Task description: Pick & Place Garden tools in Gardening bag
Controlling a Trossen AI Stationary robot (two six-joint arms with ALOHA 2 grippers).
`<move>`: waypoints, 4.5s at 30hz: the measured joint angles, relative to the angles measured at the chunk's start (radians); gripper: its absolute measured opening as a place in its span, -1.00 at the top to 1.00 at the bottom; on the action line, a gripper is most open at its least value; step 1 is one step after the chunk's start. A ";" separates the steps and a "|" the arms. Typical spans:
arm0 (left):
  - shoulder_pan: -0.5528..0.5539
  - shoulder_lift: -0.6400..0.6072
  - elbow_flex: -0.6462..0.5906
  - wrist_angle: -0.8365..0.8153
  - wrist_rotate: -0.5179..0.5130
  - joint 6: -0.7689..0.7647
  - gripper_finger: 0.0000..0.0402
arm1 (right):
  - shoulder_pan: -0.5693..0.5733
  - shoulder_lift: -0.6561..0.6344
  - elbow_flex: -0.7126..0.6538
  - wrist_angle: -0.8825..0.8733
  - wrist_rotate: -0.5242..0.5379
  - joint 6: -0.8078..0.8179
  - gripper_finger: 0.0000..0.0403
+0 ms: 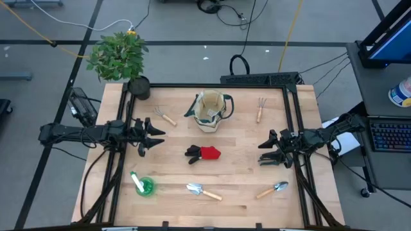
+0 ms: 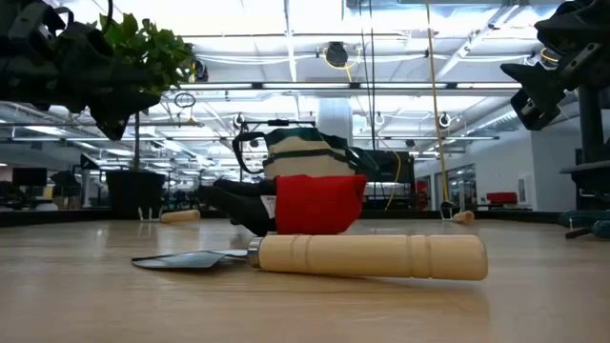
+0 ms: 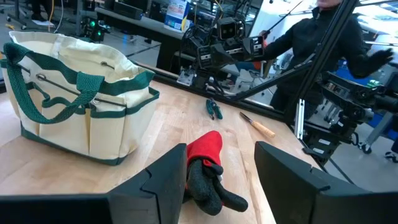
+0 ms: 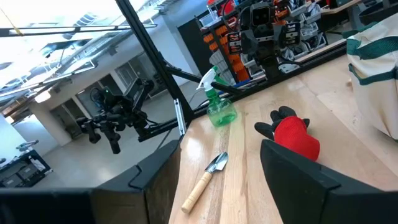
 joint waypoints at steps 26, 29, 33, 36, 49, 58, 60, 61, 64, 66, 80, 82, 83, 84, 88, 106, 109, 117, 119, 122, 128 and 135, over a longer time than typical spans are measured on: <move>0.000 0.000 0.000 0.000 0.000 0.000 0.03 | 0.000 0.000 0.000 0.000 0.000 0.000 -0.07; 0.000 0.000 0.000 0.000 0.000 0.000 0.02 | 0.000 0.000 0.000 0.000 0.000 0.000 -0.07; 0.000 0.000 0.000 0.000 0.000 0.000 0.02 | 0.000 0.000 0.000 0.000 0.000 0.000 -0.07; 0.000 0.000 0.000 0.000 0.000 0.000 0.02 | 0.000 0.000 0.000 0.000 0.000 0.000 -0.07; 0.000 0.000 0.000 0.000 0.000 0.000 0.03 | 0.000 0.000 0.000 0.009 0.000 0.000 -0.07; 0.000 0.000 0.000 0.000 0.000 0.000 0.02 | 0.000 0.000 0.000 0.008 0.000 0.000 -0.07; 0.000 0.000 0.000 0.000 0.000 0.000 0.03 | 0.000 0.000 0.000 0.008 0.000 0.000 -0.07; 0.000 0.000 0.000 0.000 0.000 0.000 0.02 | 0.000 0.000 0.000 0.008 0.000 0.000 -0.07; 0.000 0.000 0.000 0.000 0.000 0.000 0.03 | 0.000 0.000 0.000 0.008 0.005 -0.001 -0.07; -0.001 0.000 0.000 0.000 -0.019 0.012 0.03 | 0.000 0.000 0.000 0.008 0.004 -0.002 -0.07; 0.000 0.000 0.000 0.163 -0.161 -0.225 0.03 | 0.000 0.000 0.000 0.008 0.000 0.000 -0.07; 0.000 0.000 0.000 0.207 -0.164 -0.247 0.03 | 0.000 0.000 0.000 0.008 0.001 0.000 -0.07; 0.000 0.000 0.000 0.232 -0.164 -0.277 0.03 | 0.000 0.000 0.000 0.008 0.000 0.000 -0.07; 0.000 0.000 0.000 0.262 -0.164 -0.317 0.03 | 0.000 0.000 0.000 0.008 0.000 0.000 -0.07; -0.009 0.000 0.027 0.331 -0.141 -0.427 0.03 | 0.000 0.000 0.000 0.007 0.000 -0.001 -0.07; -0.220 0.485 0.790 -0.887 -0.118 -1.003 0.03 | 0.000 0.000 0.000 0.007 0.000 -0.001 -0.07; -0.258 0.573 0.899 -1.008 0.028 -1.190 0.03 | 0.000 0.000 0.000 0.007 0.000 -0.002 -0.07; -0.430 0.749 1.175 -1.232 0.010 -1.501 0.03 | 0.000 0.000 0.000 0.007 0.000 -0.004 -0.07; -0.476 0.789 1.231 -1.307 -0.002 -1.588 0.03 | 0.000 0.000 0.000 0.007 0.000 -0.004 -0.07; -0.552 0.837 1.299 -1.408 0.001 -1.754 0.03 | 0.000 0.000 0.000 0.007 0.000 -0.004 -0.07; -0.709 0.910 1.405 -1.550 -0.041 -2.070 0.03 | 0.000 0.000 0.000 0.007 0.000 -0.004 -0.07; -0.834 0.980 1.450 -1.571 -0.052 -2.264 0.03 | 0.000 0.000 0.000 0.007 0.000 -0.004 -0.07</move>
